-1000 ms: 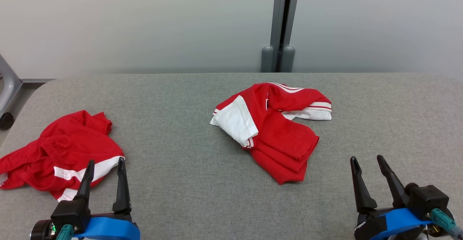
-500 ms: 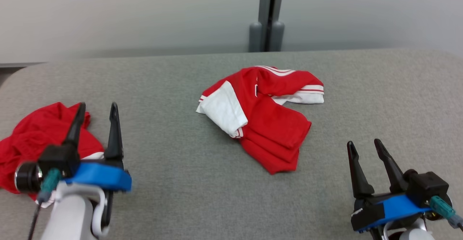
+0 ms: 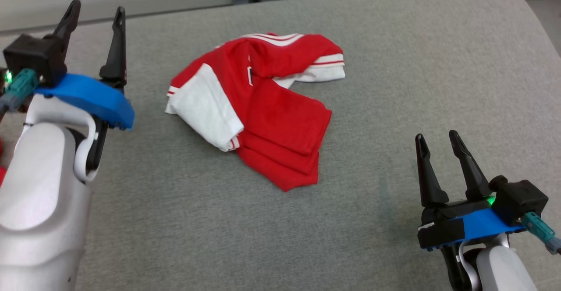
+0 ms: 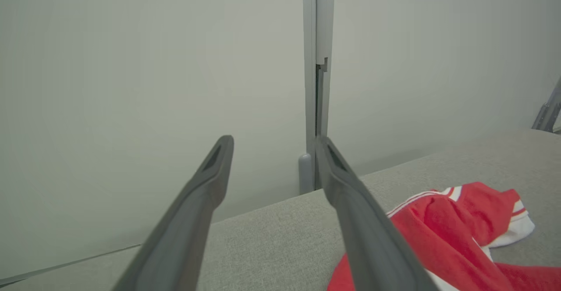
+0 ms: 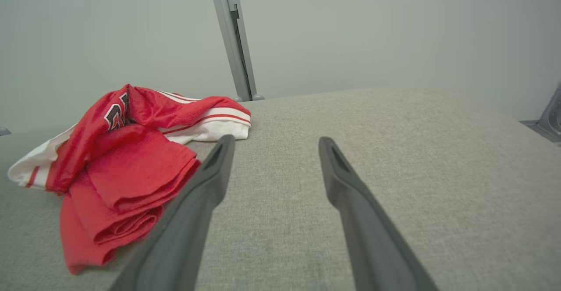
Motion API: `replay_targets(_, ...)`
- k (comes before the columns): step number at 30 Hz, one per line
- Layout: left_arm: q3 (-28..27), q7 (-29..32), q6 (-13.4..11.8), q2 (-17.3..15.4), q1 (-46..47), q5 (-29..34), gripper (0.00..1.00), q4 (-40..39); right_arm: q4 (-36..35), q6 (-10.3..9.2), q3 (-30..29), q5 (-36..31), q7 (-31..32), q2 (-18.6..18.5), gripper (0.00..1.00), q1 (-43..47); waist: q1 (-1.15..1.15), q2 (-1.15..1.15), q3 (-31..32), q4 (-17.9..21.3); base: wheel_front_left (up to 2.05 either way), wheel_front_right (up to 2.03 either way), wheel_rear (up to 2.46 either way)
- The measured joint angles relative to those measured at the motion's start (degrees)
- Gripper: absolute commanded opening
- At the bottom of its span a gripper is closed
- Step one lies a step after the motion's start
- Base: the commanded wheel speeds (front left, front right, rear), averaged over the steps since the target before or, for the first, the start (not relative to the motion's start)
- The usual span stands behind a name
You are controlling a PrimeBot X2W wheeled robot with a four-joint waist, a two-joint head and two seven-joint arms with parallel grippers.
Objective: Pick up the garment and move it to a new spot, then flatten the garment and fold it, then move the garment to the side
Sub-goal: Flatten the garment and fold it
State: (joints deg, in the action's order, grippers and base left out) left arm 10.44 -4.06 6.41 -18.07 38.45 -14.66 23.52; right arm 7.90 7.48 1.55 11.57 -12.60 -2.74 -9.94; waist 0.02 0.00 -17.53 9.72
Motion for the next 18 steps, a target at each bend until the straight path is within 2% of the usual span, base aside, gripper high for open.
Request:
replay_targets(8, 5.8, 5.7, 0.7, -0.2, 6.4, -2.5, 1.00, 7.9, 1.7, 0.00, 1.1, 1.4, -1.6, 0.0, 1.00, -2.1, 0.00, 0.00, -4.1, 3.2, 0.00, 0.00, 0.00)
replay_targets(18, 13.4, 10.6, 1.0, 0.3, 7.2, -6.4, 1.00, 19.6, 2.4, 0.00, 1.2, 1.5, -2.2, 0.0, 1.00, -4.8, -0.01, 0.00, -6.2, 5.0, 0.00, 0.00, 0.00)
